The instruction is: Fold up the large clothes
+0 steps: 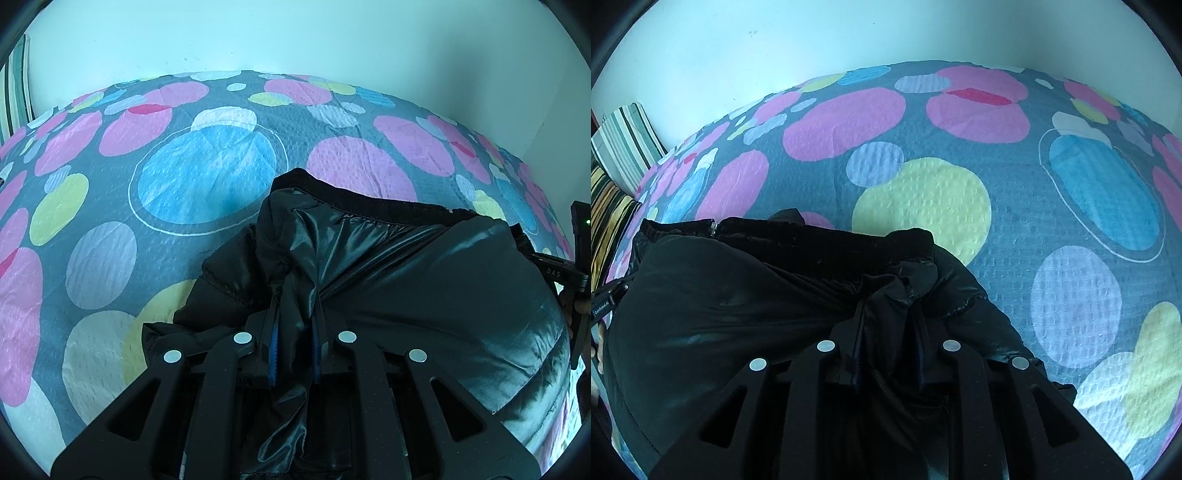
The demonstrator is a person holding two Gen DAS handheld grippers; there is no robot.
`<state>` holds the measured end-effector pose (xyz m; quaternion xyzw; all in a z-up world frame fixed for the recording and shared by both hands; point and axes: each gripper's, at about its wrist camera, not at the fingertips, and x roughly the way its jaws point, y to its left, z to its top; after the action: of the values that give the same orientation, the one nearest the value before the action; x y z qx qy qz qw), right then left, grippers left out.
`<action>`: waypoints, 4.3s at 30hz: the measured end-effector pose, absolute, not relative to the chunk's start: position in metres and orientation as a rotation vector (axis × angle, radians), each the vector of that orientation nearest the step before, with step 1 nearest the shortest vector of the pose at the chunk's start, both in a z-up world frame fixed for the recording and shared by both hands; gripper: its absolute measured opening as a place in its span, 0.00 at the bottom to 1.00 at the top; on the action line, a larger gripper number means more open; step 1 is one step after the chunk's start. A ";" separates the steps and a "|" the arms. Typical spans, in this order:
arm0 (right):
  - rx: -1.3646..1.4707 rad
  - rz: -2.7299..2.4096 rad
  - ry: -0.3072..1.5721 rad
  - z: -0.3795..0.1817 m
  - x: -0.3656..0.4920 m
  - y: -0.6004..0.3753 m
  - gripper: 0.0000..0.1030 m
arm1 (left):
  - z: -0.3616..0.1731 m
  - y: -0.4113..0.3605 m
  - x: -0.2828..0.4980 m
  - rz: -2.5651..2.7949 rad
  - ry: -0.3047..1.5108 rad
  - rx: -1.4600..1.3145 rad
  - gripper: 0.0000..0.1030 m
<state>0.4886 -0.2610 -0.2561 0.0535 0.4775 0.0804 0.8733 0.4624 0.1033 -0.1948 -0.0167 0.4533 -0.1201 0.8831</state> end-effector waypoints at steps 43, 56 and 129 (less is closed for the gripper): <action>0.503 0.170 0.967 -0.257 0.329 -0.309 0.75 | -0.193 0.133 0.335 -0.331 0.971 -0.304 0.89; 0.556 0.236 0.942 -0.261 0.328 -0.304 0.38 | -0.182 0.121 0.322 -0.356 0.923 -0.255 0.40; 0.356 -0.005 0.744 -0.172 0.136 -0.317 0.42 | -0.172 0.146 0.145 -0.229 0.916 -0.263 0.79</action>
<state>0.1365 -0.3171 -0.1721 0.1731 0.3615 -0.0025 0.9161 0.1453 0.1461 -0.1715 -0.1262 0.4399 -0.1101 0.8823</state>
